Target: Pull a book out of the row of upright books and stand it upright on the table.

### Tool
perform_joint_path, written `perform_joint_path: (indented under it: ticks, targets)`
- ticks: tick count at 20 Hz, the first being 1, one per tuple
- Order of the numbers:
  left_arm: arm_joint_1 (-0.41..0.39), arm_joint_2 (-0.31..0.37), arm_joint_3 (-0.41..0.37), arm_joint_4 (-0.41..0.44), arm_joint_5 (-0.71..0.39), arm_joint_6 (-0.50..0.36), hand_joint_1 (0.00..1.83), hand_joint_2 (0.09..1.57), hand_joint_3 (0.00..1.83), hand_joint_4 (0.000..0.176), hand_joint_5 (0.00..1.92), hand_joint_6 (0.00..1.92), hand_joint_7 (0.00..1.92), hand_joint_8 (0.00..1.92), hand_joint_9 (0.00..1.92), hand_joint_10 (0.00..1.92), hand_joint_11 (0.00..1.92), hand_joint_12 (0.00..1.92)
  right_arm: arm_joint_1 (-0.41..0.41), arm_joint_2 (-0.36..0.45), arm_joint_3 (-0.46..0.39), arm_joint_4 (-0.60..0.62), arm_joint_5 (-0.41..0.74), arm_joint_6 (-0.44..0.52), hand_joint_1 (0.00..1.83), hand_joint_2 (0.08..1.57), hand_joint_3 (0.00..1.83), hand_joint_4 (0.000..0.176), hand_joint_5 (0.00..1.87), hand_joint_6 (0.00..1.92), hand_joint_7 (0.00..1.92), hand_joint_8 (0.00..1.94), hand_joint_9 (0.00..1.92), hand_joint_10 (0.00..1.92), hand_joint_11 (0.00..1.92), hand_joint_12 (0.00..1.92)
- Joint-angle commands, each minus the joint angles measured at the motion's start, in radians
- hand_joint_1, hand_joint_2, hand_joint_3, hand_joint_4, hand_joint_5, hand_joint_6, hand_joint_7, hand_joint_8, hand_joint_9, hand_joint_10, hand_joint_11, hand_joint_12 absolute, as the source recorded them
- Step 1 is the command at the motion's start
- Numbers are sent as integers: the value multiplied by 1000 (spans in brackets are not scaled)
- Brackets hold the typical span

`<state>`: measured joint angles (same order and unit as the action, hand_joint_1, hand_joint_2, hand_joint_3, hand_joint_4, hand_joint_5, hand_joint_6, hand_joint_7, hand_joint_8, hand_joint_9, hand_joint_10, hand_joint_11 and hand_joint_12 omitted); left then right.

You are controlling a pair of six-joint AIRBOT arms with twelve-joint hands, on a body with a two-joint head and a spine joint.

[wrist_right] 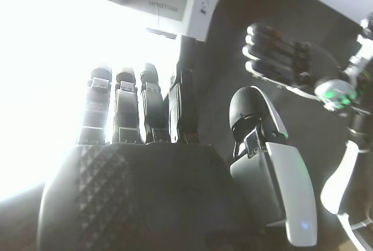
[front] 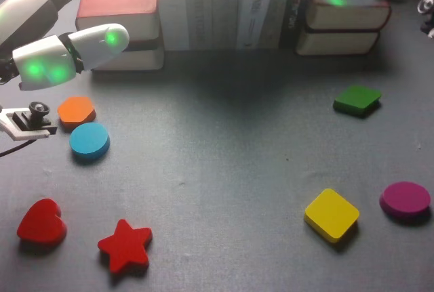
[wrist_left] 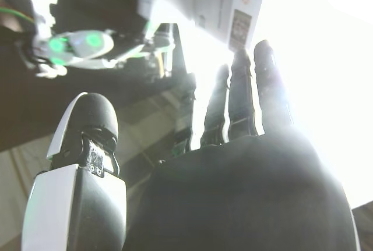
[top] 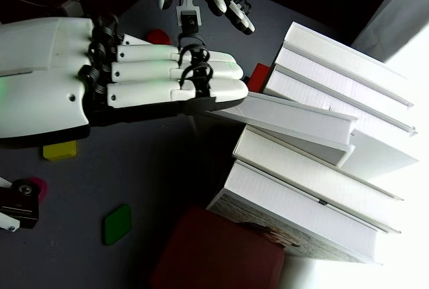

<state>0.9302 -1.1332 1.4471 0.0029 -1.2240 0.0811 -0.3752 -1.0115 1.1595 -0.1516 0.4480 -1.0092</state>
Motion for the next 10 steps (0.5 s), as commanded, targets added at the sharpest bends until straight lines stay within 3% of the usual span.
perform_joint_path:
  ticks: [1, 3, 4, 6, 9, 10]
  targets:
    - [-5, 5, -1, -38, -129, -7, 289, 1321, 0, 129, 62, 3, 0, 0, 0, 0, 0, 0, -8, 4, -4, -13, 108, 36, 70, 1423, 1, 0, 506, 698, 109, 4, 0, 0, 0, 0]
    - [-3, 6, -1, -42, -132, -6, 295, 1315, 0, 135, 67, 5, 0, 0, 0, 0, 0, 0, -40, 16, -16, -43, 154, 93, 2, 1438, 0, 0, 371, 847, 82, 0, 0, 0, 0, 0]
    - [-1, 7, -2, -44, -133, -6, 301, 1318, 0, 129, 71, 6, 0, 0, 0, 0, 0, 0, -51, 20, -21, -49, 169, 107, 0, 1433, 0, 0, 372, 842, 67, 0, 0, 0, 0, 0]
    - [3, 9, -4, -48, -137, -6, 295, 1317, 0, 122, 71, 5, 0, 0, 0, 0, 0, 0, -67, 22, -30, -76, 188, 141, 163, 1415, 0, 0, 422, 850, 75, 3, 0, 0, 0, 0]
    - [4, 9, -4, -52, -139, -6, 318, 1315, 0, 113, 91, 8, 0, 0, 0, 0, 0, 0, -93, 28, -40, -81, 208, 157, 154, 1418, 0, 0, 510, 563, 78, 0, 0, 0, 0, 0]
    - [5, 9, -4, -53, -140, -6, 315, 1317, 0, 108, 91, 7, 0, 0, 0, 0, 0, 0, -95, 28, -40, -81, 210, 160, 30, 1422, 0, 31, 491, 422, 61, 0, 0, 0, 0, 0]
